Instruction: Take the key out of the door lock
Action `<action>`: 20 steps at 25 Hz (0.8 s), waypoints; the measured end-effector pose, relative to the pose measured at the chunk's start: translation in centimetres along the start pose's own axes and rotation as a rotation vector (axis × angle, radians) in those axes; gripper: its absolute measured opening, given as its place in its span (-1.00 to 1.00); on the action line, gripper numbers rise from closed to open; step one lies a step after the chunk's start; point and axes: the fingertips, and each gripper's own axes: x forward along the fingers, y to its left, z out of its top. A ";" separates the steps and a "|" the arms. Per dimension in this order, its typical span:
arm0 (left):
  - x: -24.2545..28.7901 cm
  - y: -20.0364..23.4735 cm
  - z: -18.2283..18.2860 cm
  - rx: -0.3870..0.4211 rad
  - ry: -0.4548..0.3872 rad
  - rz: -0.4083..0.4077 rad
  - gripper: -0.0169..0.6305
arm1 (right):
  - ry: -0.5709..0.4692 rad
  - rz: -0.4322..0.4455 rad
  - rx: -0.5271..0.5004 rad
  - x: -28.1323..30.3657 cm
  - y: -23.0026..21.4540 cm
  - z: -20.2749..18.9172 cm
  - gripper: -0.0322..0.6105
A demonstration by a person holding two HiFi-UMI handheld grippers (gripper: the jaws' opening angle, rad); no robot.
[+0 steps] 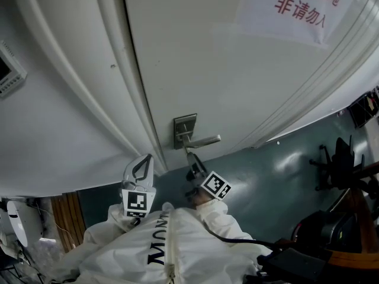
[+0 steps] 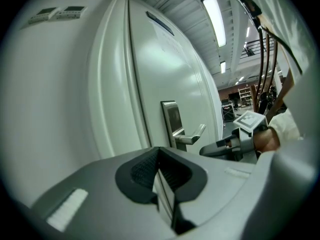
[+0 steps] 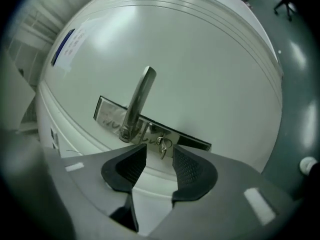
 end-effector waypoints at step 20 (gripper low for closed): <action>-2.9 2.0 -1.8 -0.012 0.039 0.073 -0.95 | -0.115 0.095 0.407 3.0 -2.2 -0.1 -0.53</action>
